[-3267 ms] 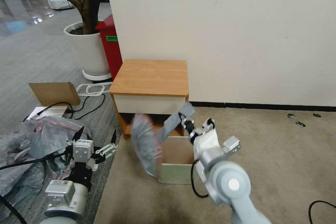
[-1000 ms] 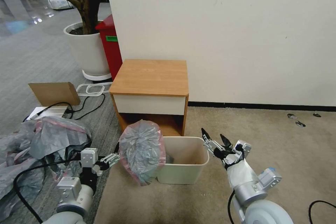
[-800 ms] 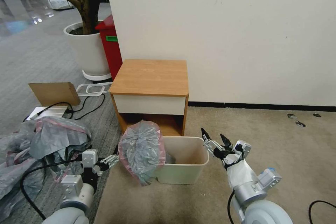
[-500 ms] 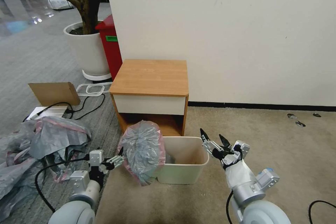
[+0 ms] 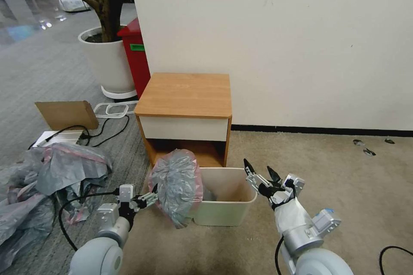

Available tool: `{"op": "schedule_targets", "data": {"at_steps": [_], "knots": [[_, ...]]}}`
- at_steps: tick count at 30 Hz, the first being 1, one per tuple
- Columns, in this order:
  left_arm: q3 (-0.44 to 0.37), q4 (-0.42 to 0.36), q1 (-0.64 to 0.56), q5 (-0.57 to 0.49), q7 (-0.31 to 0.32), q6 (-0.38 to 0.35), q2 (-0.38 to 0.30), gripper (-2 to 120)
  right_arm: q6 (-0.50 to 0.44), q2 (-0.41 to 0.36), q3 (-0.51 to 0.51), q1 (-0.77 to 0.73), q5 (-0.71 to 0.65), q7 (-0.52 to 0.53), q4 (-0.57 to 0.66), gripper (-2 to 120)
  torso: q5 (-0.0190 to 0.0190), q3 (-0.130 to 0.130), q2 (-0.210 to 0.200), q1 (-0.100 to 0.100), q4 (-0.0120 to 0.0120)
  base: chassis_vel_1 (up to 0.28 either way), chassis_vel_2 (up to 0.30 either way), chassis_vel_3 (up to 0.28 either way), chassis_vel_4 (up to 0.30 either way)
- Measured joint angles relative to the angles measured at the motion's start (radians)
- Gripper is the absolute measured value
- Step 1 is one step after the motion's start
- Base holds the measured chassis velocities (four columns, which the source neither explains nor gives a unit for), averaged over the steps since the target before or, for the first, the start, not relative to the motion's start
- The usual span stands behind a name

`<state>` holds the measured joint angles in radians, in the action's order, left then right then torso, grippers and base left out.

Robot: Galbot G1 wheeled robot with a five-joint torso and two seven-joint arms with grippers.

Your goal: Pick up the garbage bag from the table and place it over the trash can.

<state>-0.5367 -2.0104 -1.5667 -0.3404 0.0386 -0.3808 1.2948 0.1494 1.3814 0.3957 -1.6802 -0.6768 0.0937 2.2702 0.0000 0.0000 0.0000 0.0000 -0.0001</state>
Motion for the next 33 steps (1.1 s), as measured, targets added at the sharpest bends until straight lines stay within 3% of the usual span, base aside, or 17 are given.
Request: {"op": "schedule_targets", "data": {"at_steps": [33], "knots": [[0.151,-0.011,0.069,0.077,-0.002,-0.019,0.035,100,-0.013,0.012,-0.013,-0.008,0.036,0.004,-0.01,100,0.0001,0.0,0.0,0.0,0.0,0.0,0.0,0.0,0.0]]}}
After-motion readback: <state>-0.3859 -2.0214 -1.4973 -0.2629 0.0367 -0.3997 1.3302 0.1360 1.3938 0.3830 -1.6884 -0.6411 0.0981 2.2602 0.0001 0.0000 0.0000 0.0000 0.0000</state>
